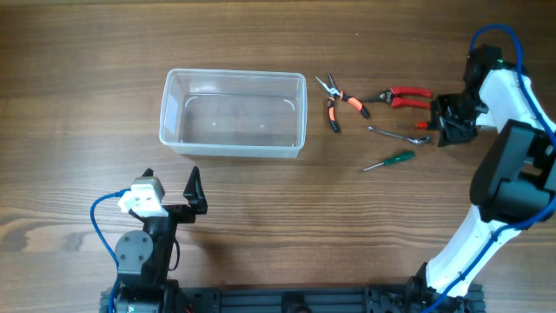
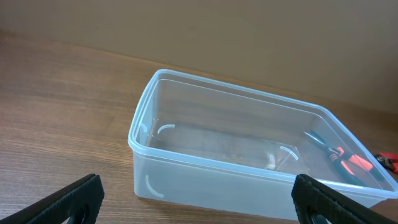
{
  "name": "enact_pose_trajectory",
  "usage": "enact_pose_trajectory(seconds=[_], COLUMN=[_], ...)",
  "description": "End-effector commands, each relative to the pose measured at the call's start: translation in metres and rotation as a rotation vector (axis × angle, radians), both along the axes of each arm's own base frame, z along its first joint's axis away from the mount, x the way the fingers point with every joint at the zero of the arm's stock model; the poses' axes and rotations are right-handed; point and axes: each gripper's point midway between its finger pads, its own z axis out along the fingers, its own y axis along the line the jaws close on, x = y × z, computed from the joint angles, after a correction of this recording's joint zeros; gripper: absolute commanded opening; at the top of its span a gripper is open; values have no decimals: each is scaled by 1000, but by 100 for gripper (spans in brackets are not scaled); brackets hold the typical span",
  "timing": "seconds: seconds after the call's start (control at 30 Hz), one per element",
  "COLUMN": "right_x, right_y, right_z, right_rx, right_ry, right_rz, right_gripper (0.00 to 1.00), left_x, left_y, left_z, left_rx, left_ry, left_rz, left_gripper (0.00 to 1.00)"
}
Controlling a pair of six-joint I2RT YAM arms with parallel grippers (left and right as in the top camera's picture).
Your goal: Pack container
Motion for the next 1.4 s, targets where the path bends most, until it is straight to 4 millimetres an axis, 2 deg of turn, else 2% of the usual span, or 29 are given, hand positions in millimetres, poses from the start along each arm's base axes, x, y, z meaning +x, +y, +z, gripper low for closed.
enact_pose_trajectory(seconds=[0.0, 0.13, 0.33, 0.43, 0.5, 0.57, 0.63, 0.73, 0.8, 0.83, 0.87, 0.93, 0.97, 1.03, 1.1, 1.2, 1.27, 1.37], right_x=[7, 7, 6, 13, 25, 42, 59, 82, 96, 100, 104, 105, 103, 94, 82, 52, 35, 24], right_y=[9, 7, 8, 8, 6, 3, 4, 17, 41, 52, 73, 106, 134, 182, 234, 310, 344, 378], right_z=[-13, -14, -14, -7, 6, 27, 57, 109, 158, 175, 202, 237, 257, 277, 281, 267, 249, 216], right_rx=[50, 41, 46, 44, 27, -14, -65, -120, -145, -149, -150, -152, -157, -159, -164, -193, -248, -357], right_ry=[-12, -12, -8, -49, -108, -190, -289, -454, -609, -670, -773, -900, -973, -1060, -1103, -1129, -1103, -1001], right_rz=[23, 27, 35, 146, 239, 341, 440, 589, 706, 751, 836, 958, 1052, 1227, 1428, 1808, 2033, 2273], right_gripper=[61, 53, 24, 11, 11, 10, 11, 10, 10, 10, 9, 5, 4, 5, 4, 4, 4, 4], left_x=[0, 0, 0, 0, 0, 0, 0, 0, 0, 0, 0, 0, 0, 0, 0, 0, 0, 0], left_y=[2, 2, 2, 2, 2, 2, 2, 2, 2, 2, 2, 2, 2, 2, 2, 2, 2, 2], left_z=[-2, -2, -2, -2, -2, -2, -2, -2, -2, -2, -2, -2, -2, -2, -2, -2, -2, -2], left_rx=[-8, -8, -8, -8, -8, -8, -8, -8, -8, -8, -8, -8, -8, -8, -8, -8, -8, -8], left_ry=[4, 4, 4, 4, 4, 4, 4, 4, 4, 4, 4, 4, 4, 4, 4, 4, 4, 4], left_rz=[10, 10, 10, 10, 10, 10, 10, 10, 10, 10, 10, 10, 10, 10, 10, 10, 10, 10], left_gripper=[100, 100, 100, 100, 100, 100, 100, 100, 100, 100, 100, 100, 100, 100, 100, 100, 100, 100])
